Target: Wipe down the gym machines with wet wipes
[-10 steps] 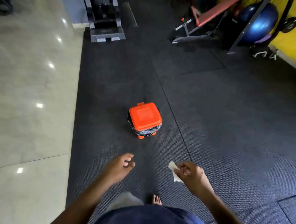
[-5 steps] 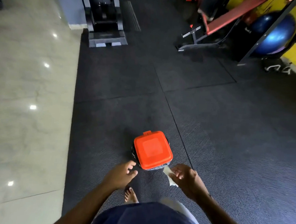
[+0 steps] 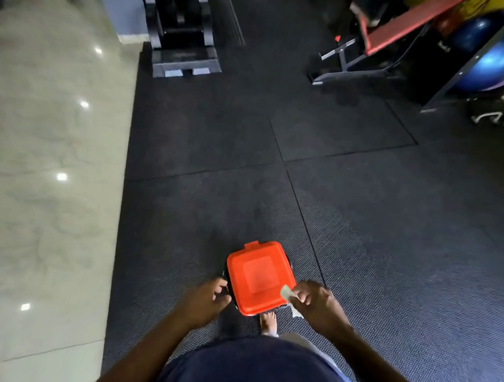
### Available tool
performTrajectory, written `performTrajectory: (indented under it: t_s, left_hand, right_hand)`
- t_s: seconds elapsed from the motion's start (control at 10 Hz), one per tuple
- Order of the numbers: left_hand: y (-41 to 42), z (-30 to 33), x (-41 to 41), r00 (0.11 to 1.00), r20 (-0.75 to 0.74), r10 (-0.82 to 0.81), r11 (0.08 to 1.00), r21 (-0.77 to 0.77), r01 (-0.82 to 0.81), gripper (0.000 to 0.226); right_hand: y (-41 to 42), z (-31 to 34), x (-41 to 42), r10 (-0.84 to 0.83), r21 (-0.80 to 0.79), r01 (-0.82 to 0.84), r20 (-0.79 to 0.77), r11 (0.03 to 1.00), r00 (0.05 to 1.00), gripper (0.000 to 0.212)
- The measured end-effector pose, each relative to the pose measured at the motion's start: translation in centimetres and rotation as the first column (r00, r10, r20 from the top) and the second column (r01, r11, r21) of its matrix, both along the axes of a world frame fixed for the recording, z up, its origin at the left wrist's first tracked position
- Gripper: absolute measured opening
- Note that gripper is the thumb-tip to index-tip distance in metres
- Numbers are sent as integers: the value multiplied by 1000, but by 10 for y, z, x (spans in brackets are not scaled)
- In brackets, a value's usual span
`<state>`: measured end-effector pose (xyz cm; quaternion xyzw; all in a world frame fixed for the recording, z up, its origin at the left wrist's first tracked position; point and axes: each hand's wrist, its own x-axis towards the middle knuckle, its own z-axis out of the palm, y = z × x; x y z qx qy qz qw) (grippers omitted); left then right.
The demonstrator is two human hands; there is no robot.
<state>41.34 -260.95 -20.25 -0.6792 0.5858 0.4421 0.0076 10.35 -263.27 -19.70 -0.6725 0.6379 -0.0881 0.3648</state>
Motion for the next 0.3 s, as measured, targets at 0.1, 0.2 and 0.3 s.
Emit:
performTrajectory:
  t_s: [0.1, 0.2, 0.3]
  left_hand:
    - [-22, -2, -5, 999, 17, -43, 999, 26, 43, 53]
    - [-34, 1, -12, 997, 35, -63, 998, 27, 62, 62]
    - [-53, 0, -24, 994, 49, -96, 995, -3, 96, 61]
  right_hand:
    - [-28, -13, -7, 48, 24, -47, -47, 999, 998, 37]
    - [-39, -15, -6, 69, 27, -67, -99, 997, 993, 28]
    - [-59, -17, 1, 78, 33, -75, -108, 997, 991, 28]
